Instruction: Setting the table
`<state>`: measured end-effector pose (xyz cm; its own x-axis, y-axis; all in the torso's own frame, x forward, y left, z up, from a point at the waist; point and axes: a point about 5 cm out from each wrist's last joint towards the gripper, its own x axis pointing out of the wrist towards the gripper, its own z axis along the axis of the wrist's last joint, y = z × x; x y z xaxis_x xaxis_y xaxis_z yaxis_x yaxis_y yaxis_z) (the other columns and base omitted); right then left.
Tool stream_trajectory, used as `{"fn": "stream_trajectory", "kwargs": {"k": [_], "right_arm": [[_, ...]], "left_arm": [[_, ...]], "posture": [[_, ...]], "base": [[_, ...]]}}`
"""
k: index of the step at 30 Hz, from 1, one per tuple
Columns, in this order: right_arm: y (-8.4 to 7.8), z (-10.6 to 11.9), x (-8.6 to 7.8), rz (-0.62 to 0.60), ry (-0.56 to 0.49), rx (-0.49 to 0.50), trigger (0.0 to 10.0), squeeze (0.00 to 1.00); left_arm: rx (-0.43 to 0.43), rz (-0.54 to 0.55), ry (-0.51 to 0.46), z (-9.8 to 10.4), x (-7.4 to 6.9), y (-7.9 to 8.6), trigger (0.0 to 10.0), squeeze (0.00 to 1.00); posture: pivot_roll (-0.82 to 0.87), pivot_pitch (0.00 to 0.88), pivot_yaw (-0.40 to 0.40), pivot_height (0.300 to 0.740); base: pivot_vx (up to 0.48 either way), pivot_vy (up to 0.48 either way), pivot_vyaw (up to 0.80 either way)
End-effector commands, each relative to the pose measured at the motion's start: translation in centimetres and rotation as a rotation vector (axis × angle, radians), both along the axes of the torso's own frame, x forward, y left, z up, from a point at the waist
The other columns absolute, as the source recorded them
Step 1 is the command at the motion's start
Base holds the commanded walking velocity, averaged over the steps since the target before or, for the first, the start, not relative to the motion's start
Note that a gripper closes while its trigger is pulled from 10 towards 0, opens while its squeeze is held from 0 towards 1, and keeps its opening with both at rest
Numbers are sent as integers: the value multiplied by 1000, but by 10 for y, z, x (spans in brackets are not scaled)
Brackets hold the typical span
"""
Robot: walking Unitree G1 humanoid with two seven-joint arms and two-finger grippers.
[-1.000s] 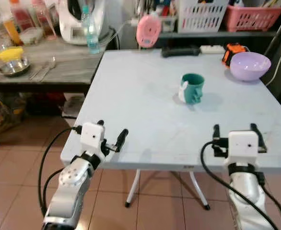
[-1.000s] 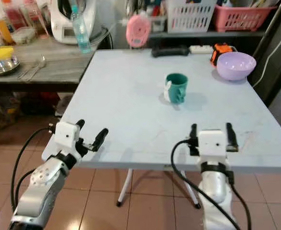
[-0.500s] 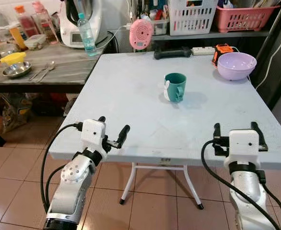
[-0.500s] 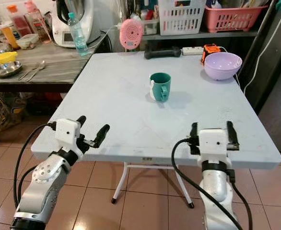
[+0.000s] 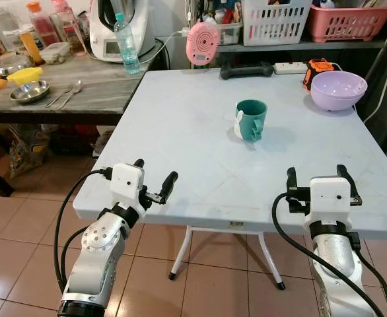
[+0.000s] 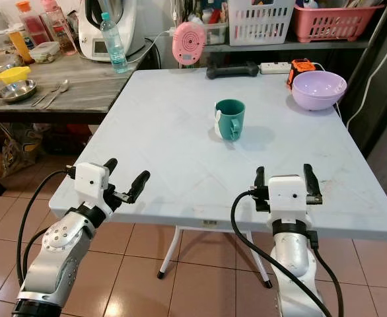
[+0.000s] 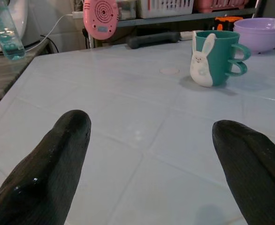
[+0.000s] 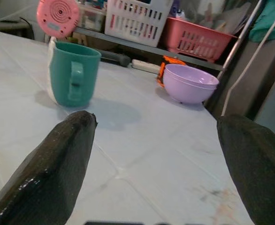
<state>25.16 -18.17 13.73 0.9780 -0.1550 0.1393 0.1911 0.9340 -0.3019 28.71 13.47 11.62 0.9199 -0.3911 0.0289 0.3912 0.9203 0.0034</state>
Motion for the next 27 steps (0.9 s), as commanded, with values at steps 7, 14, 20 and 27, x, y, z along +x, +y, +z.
{"fn": "stream_trajectory", "kwargs": {"k": [7,14,20,27], "right_arm": [[10,3,1,50,-18,15,10000,0],[10,3,1,59,-16,15,10000,0],[10,3,1,57,-17,12,10000,0],[7,5,2,40,-24,0,10000,0]], "left_arm": [[9,-6,2,-1,0,0,10000,0],[10,-11,3,-1,0,-1,10000,0],[15,-12,3,-1,0,-2,10000,0],[14,-24,7,-2,0,-4,10000,0]], "posture": [[-127,17,96,740],[-128,19,94,740],[-130,21,96,740],[-133,21,95,740]], "base": [[265,0,0],[287,0,0],[287,0,0],[284,0,0]]}}
